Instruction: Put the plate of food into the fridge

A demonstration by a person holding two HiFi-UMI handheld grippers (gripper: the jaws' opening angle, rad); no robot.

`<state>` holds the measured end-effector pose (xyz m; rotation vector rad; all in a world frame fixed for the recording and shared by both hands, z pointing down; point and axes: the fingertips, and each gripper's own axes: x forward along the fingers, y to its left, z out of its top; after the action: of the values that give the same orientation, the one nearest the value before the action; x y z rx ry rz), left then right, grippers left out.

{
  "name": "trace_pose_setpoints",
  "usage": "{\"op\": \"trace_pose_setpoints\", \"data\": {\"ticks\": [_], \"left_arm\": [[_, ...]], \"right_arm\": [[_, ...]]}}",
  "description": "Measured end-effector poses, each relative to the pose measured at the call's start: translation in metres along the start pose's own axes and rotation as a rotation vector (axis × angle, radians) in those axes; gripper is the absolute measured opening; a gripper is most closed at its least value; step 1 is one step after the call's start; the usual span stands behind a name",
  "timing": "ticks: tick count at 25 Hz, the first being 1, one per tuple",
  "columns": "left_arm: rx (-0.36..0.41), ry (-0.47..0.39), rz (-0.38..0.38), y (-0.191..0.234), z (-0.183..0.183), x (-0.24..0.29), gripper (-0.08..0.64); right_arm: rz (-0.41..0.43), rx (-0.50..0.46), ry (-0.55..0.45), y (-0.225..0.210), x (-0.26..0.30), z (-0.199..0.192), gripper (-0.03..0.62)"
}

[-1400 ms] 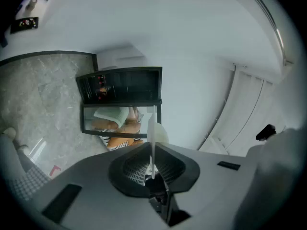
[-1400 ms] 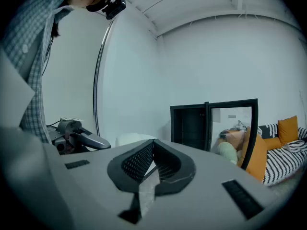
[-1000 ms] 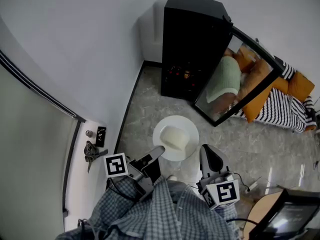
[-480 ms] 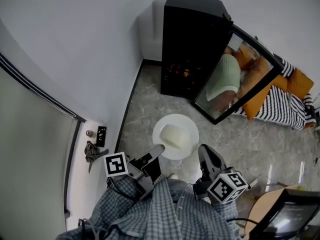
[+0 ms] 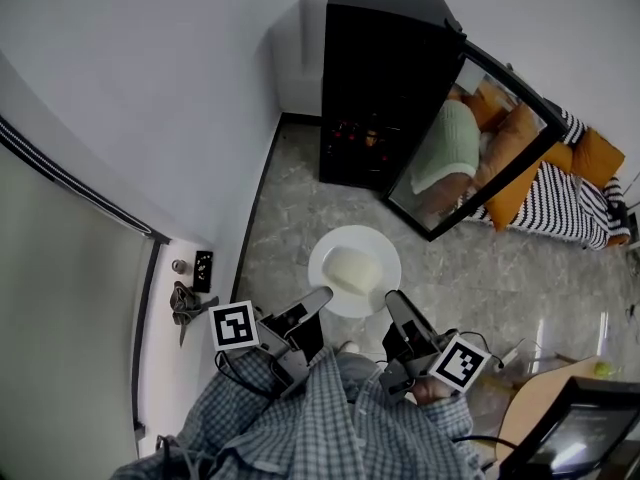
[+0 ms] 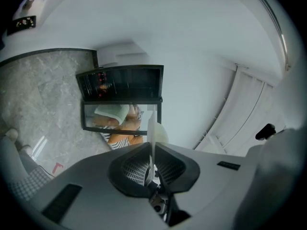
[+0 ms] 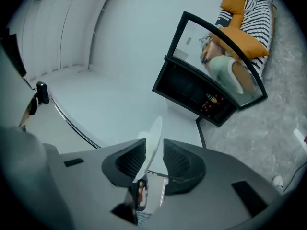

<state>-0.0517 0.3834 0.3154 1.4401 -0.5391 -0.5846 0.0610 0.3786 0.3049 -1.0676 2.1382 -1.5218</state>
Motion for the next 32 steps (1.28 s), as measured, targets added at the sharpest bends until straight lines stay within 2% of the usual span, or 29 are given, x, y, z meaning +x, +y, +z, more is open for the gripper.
{"op": "trace_pose_setpoints", "data": {"ticks": [2, 4, 13, 20, 28, 32], "left_arm": [[-0.003, 0.007, 0.0, 0.001, -0.001, -0.004, 0.025], [-0.003, 0.012, -0.004, 0.005, -0.001, -0.014, 0.025], [0.001, 0.044, 0.01, 0.006, 0.001, -0.019, 0.025], [-0.012, 0.066, 0.01, 0.005, 0.0, -0.02, 0.025], [-0.007, 0.046, 0.011, 0.007, 0.001, -0.02, 0.025], [-0.002, 0.022, 0.012, 0.009, 0.009, -0.018, 0.025]], "right_arm": [[-0.01, 0.014, 0.003, -0.002, 0.002, -0.007, 0.101], [-0.014, 0.018, -0.002, -0.002, 0.004, -0.02, 0.055], [-0.052, 0.007, -0.027, -0.001, 0.004, -0.028, 0.054], [-0.05, 0.027, -0.051, 0.0, 0.001, -0.028, 0.054], [-0.025, 0.031, -0.037, -0.002, 0.005, -0.028, 0.054], [-0.015, -0.011, -0.002, -0.002, 0.015, -0.024, 0.054]]}}
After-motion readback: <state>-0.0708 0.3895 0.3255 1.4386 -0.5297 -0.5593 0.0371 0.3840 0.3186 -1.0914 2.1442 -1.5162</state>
